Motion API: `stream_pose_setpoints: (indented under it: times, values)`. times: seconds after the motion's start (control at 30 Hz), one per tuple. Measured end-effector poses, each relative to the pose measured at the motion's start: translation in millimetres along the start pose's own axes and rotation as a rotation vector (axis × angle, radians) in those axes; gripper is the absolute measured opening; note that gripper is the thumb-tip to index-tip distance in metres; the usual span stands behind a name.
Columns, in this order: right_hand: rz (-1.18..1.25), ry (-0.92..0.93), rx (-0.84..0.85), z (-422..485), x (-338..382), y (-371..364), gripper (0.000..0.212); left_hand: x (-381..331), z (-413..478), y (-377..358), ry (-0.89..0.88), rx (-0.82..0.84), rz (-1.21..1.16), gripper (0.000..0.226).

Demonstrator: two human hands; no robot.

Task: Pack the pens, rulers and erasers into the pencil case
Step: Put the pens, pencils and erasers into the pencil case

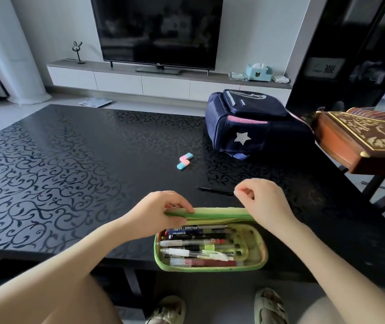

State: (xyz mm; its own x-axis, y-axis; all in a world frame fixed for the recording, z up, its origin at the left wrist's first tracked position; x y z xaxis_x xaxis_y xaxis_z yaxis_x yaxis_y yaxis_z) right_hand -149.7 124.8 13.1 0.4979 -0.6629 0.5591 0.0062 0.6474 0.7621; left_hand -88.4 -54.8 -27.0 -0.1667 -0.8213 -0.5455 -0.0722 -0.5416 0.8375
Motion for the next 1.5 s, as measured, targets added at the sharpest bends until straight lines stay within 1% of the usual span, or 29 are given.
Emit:
stream_pose_setpoints:
  times: [0.07,0.17,0.23,0.27,0.33,0.37,0.43,0.5,0.57,0.6,0.63,0.7,0.73,0.77,0.87,0.9,0.97,1.13,1.2,1.27,1.3,1.37,1.4,1.43,1.5]
  values:
    - [-0.097,-0.114,0.174,33,-28,-26,0.019,3,6,0,0.016,0.023,-0.036,0.025]
    - [-0.205,-0.226,0.441,70,-70,-65,0.039,9,11,1,0.037,0.039,-0.109,0.022]
    - [-0.257,-0.282,0.542,80,-93,-85,0.040,11,13,1,0.040,0.053,-0.146,0.022]
    - [-0.270,-0.292,0.562,83,-101,-93,0.035,13,13,0,0.044,0.062,-0.160,0.022]
    - [-0.261,-0.298,0.556,83,-114,-102,0.013,16,13,-1,0.052,0.068,-0.175,0.021]
    - [-0.235,-0.301,0.550,82,-119,-104,0.009,16,13,-1,0.056,0.059,-0.185,0.020]
    - [-0.129,-0.305,0.510,84,-125,-100,0.014,18,13,0,0.064,0.009,-0.210,0.020]
    - [0.102,-0.298,0.338,86,-117,-73,0.012,25,13,1,0.101,-0.069,-0.217,0.021]
    - [0.321,-0.241,0.146,80,-97,-33,0.008,35,14,2,0.149,-0.143,-0.232,0.023]
    - [0.393,-0.211,0.097,71,-83,-15,0.007,39,15,3,0.171,-0.168,-0.243,0.024]
    - [0.449,-0.185,0.093,60,-69,-1,0.006,42,15,2,0.195,-0.187,-0.262,0.024]
    - [0.539,-0.137,0.168,31,-38,11,0.008,47,18,2,0.238,-0.213,-0.332,0.025]
    - [0.535,-0.119,0.220,16,-24,11,0.011,48,19,0,0.258,-0.218,-0.366,0.026]
    - [0.474,-0.101,0.278,1,-14,6,0.011,48,20,-1,0.273,-0.221,-0.382,0.026]
    - [0.159,-0.017,0.438,-35,-3,-30,0.010,47,23,-2,0.296,-0.229,-0.353,0.027]
    - [0.088,-0.003,0.472,-44,-4,-43,0.012,47,23,-1,0.297,-0.232,-0.335,0.026]
    - [0.020,0.008,0.503,-53,-7,-63,0.012,47,24,2,0.290,-0.241,-0.303,0.026]
    - [-0.121,0.064,0.494,-50,-2,-78,0.022,52,25,5,0.271,-0.237,-0.246,0.028]
    - [-0.101,0.087,0.483,-43,8,-69,0.027,59,29,5,0.286,-0.232,-0.213,0.029]
    - [0.005,0.079,0.412,-22,18,-50,0.024,70,35,4,0.311,-0.228,-0.248,0.028]
    - [0.057,0.083,0.344,-8,23,-38,0.021,74,37,3,0.322,-0.220,-0.281,0.028]
    - [0.077,0.108,0.218,27,27,-25,0.016,85,43,1,0.352,-0.203,-0.340,0.026]
    - [0.055,0.110,0.185,45,25,-26,0.014,92,47,-1,0.369,-0.191,-0.349,0.025]
    - [0.026,0.100,0.174,63,21,-32,0.014,97,50,-4,0.383,-0.177,-0.342,0.026]
    - [-0.036,0.064,0.207,97,7,-55,0.022,107,57,-12,0.398,-0.154,-0.304,0.027]
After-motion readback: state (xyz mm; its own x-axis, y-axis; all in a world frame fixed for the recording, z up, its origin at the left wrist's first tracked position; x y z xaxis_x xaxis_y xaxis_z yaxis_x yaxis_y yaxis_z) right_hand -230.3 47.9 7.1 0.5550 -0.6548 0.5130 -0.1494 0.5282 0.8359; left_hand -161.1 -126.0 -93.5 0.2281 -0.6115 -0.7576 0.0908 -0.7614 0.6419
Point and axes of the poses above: each hand's wrist, its own z-axis towards the middle knuckle, its own y-axis out of the back of the hand, x = y × z, the point moved 10 cm from there along z, towards the middle knuckle, and after that the axes turned 12 degrees about z, right-handed, at the moved point
